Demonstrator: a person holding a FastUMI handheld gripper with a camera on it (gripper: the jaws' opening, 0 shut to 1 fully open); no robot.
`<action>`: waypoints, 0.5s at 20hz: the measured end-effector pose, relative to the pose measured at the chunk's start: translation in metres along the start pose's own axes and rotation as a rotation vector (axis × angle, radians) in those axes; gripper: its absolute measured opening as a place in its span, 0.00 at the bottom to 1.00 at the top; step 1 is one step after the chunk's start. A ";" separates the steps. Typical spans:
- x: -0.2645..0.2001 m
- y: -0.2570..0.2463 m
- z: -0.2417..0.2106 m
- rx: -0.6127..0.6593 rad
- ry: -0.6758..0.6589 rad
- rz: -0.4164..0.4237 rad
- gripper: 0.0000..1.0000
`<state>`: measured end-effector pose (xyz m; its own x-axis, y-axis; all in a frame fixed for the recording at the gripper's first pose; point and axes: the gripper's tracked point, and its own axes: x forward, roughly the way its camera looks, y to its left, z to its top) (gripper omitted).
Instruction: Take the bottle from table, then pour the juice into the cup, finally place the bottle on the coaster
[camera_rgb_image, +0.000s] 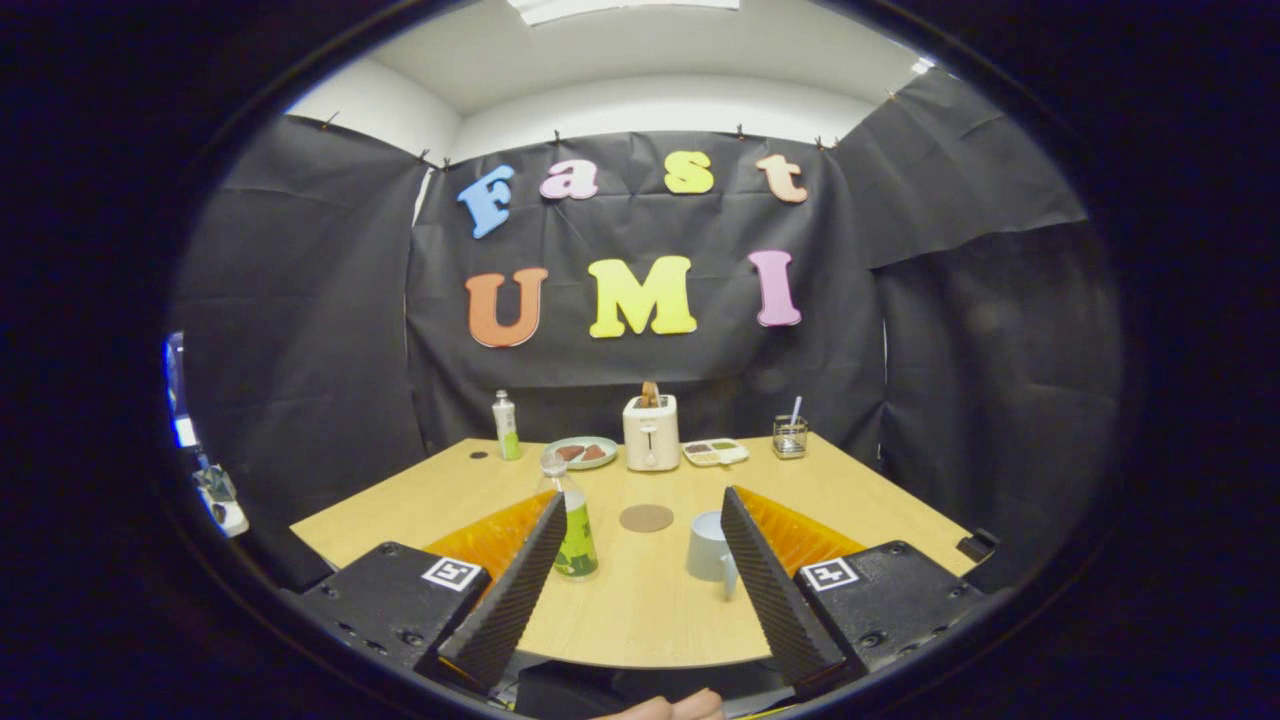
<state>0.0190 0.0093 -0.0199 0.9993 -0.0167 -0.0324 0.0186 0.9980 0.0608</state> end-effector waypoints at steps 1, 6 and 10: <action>0.005 0.004 -0.004 0.016 0.001 0.017 1.00; 0.033 0.015 -0.027 -0.028 0.040 0.013 0.99; 0.061 0.030 -0.040 -0.042 0.053 0.009 0.99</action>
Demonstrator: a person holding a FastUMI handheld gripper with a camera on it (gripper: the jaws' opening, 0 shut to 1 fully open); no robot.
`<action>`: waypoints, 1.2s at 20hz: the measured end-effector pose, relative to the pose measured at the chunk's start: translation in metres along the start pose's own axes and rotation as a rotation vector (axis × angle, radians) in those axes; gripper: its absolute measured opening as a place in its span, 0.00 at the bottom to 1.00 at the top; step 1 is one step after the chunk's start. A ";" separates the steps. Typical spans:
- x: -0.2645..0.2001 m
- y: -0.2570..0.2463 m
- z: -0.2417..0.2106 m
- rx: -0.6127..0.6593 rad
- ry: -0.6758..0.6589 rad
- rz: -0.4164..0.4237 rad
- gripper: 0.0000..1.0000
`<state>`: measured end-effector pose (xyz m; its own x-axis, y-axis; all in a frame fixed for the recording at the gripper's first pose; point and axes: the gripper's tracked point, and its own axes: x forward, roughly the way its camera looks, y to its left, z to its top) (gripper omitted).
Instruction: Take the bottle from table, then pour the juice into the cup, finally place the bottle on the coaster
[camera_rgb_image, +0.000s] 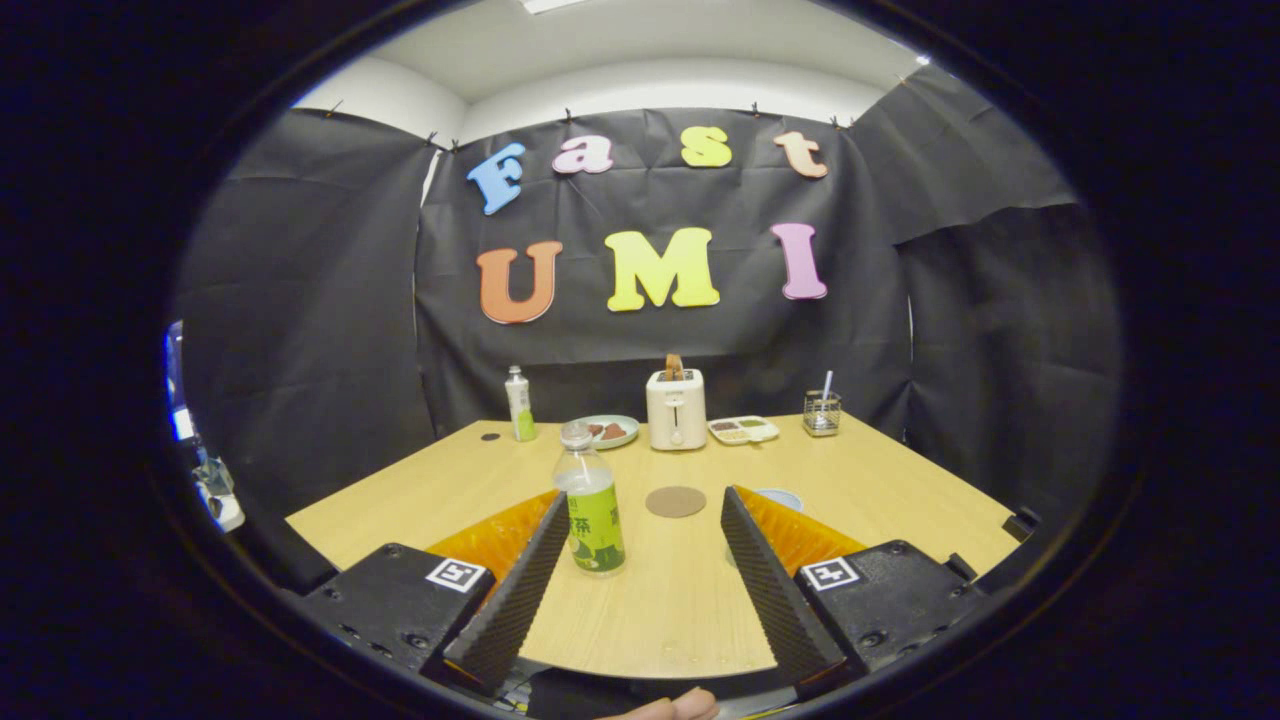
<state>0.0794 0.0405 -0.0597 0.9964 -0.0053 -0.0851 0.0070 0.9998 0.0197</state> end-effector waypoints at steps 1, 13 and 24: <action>0.008 0.003 -0.002 0.001 -0.004 -0.005 0.99; 0.101 0.041 -0.036 0.029 0.012 -0.002 0.99; 0.150 0.066 -0.064 0.035 0.036 -0.027 0.99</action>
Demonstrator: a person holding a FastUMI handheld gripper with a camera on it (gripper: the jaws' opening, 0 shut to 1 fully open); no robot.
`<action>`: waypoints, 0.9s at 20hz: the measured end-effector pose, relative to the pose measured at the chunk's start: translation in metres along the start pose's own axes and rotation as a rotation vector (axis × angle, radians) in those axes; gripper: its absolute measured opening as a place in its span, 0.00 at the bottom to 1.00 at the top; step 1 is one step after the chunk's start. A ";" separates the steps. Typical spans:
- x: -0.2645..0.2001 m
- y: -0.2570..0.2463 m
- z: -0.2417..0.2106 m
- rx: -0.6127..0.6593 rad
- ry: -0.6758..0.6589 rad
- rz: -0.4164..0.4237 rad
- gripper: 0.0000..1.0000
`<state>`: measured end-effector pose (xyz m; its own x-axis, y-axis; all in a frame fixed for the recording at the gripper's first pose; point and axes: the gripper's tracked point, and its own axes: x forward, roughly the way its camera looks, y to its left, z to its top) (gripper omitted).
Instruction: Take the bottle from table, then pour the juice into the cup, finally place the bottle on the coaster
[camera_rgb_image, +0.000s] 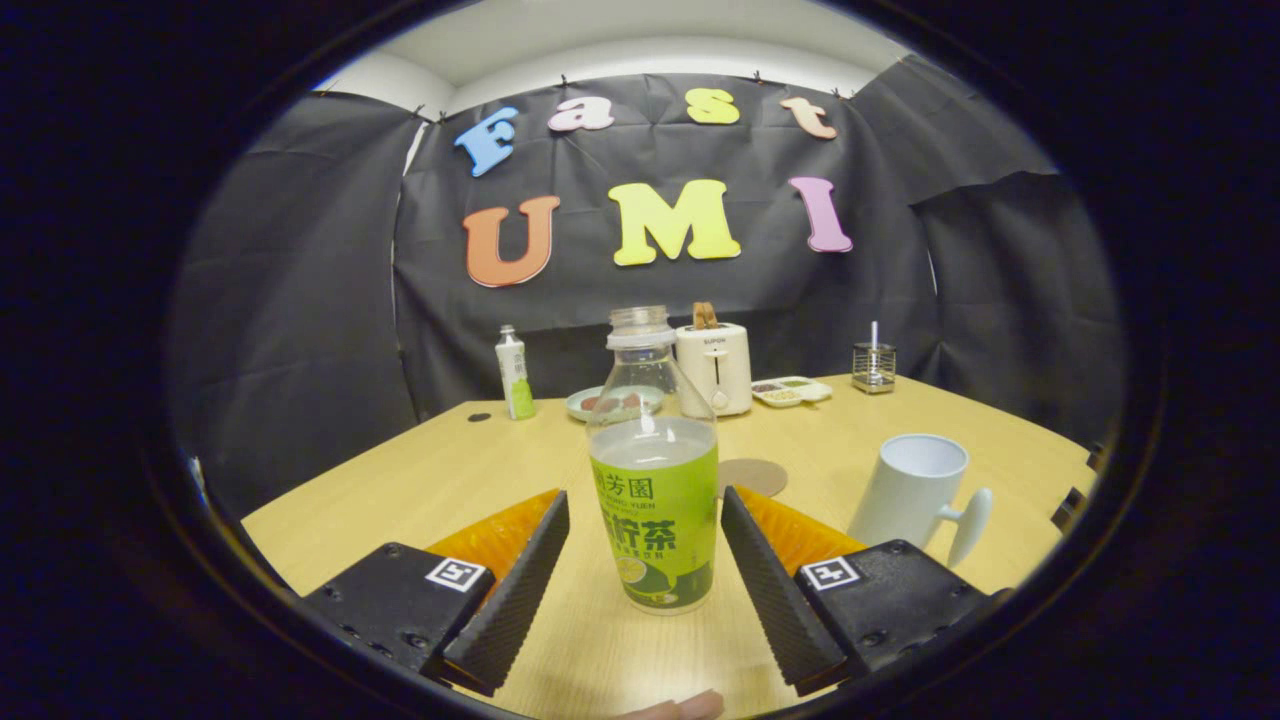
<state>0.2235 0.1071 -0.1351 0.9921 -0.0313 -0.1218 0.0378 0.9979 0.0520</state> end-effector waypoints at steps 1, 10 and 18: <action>0.000 0.000 -0.001 -0.006 -0.005 -0.005 0.99; 0.034 0.009 0.022 -0.095 -0.013 -0.048 0.99; 0.025 0.002 0.022 -0.091 -0.006 -0.099 0.84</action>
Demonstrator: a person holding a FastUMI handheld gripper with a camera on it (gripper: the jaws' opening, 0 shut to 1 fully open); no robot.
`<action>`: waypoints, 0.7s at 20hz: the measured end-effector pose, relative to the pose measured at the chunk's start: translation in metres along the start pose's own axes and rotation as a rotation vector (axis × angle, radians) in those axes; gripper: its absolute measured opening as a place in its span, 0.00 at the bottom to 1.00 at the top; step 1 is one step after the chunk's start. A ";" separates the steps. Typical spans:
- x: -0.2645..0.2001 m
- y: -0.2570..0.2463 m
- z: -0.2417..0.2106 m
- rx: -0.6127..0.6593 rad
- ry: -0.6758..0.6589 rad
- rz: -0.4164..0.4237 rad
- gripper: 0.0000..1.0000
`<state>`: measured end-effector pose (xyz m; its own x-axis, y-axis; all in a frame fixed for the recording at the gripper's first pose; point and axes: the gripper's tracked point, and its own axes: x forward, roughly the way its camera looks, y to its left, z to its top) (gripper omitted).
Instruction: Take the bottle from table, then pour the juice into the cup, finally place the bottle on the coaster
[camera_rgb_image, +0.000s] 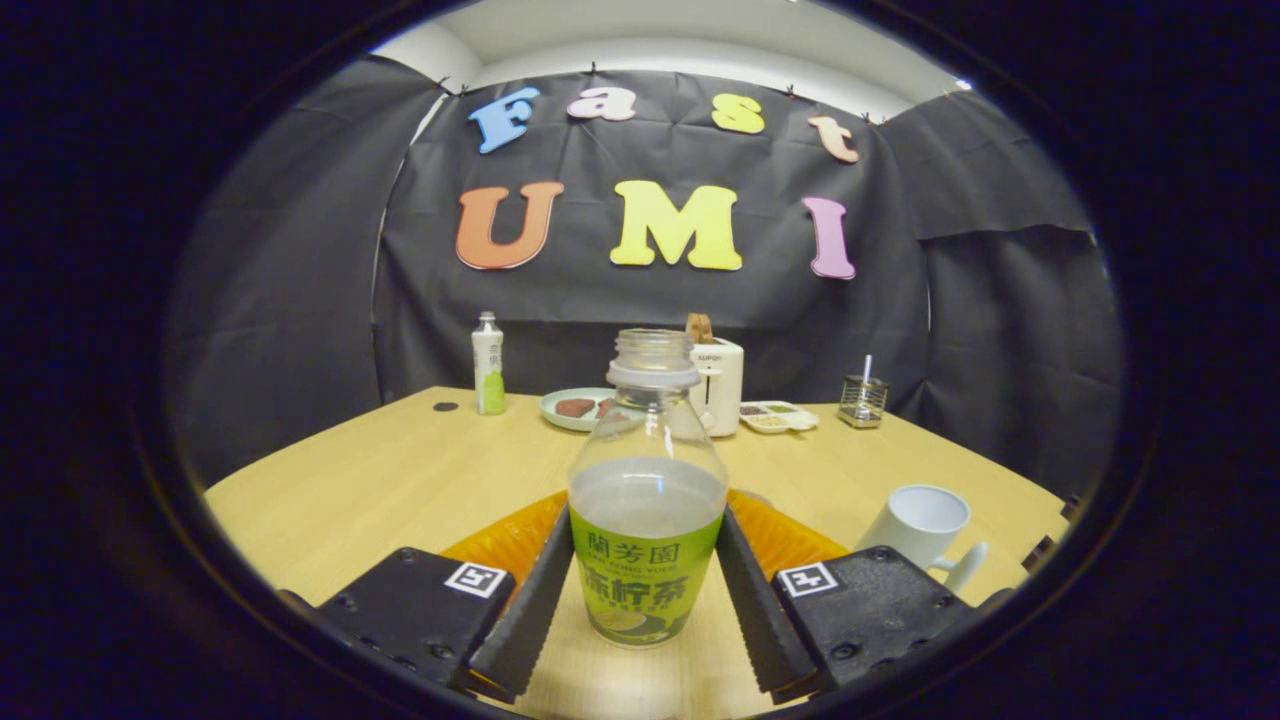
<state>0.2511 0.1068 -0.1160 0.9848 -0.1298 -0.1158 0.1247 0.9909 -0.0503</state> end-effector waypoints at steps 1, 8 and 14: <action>0.000 -0.003 -0.002 0.002 0.001 -0.006 0.83; -0.014 0.004 0.016 0.082 0.000 0.053 0.82; -0.038 0.014 0.059 0.288 -0.035 0.161 0.82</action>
<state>0.2223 0.1273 -0.0536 0.9976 0.0261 -0.0649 -0.0091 0.9686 0.2486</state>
